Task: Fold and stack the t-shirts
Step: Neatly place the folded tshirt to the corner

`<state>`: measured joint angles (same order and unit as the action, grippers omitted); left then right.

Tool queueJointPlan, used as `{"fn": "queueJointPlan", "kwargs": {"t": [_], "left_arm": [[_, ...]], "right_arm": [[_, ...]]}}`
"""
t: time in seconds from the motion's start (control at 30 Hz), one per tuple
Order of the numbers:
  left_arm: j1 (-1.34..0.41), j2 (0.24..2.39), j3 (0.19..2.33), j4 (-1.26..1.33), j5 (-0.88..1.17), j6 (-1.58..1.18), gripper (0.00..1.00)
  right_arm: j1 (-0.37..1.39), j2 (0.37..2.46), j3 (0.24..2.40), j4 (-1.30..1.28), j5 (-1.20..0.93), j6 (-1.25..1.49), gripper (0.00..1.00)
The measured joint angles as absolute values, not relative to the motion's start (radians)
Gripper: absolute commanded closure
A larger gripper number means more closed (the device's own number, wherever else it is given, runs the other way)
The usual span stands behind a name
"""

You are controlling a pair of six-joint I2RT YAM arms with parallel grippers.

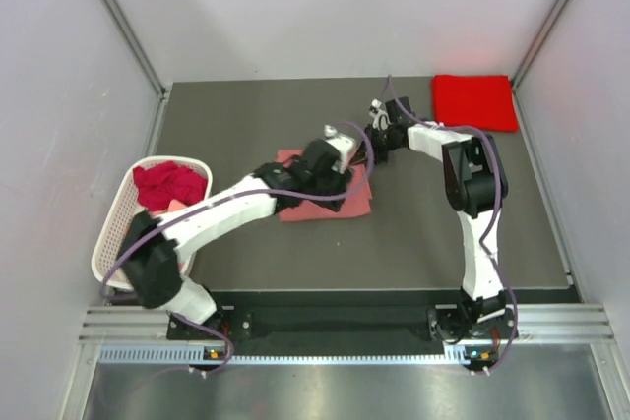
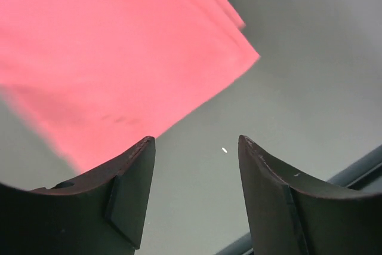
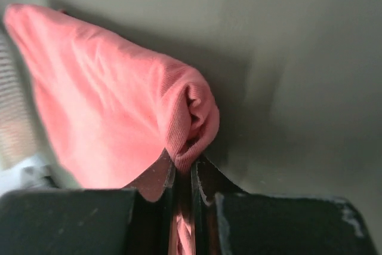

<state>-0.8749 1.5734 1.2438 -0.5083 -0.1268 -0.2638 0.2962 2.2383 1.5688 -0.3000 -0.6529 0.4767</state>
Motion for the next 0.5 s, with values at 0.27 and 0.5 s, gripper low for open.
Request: {"fn": "queueJointPlan", "kwargs": {"t": [0.27,0.5], "left_arm": [[-0.722,1.103,1.112,-0.528,-0.097,-0.352,0.37],[-0.688,0.947,0.916,-0.59,-0.066,-0.384,0.37]], "right_arm": [[0.311,2.125,1.703,-0.542,-0.307,0.163,1.0],[0.296,2.056,1.958,-0.741,-0.021,-0.047,1.0]]}}
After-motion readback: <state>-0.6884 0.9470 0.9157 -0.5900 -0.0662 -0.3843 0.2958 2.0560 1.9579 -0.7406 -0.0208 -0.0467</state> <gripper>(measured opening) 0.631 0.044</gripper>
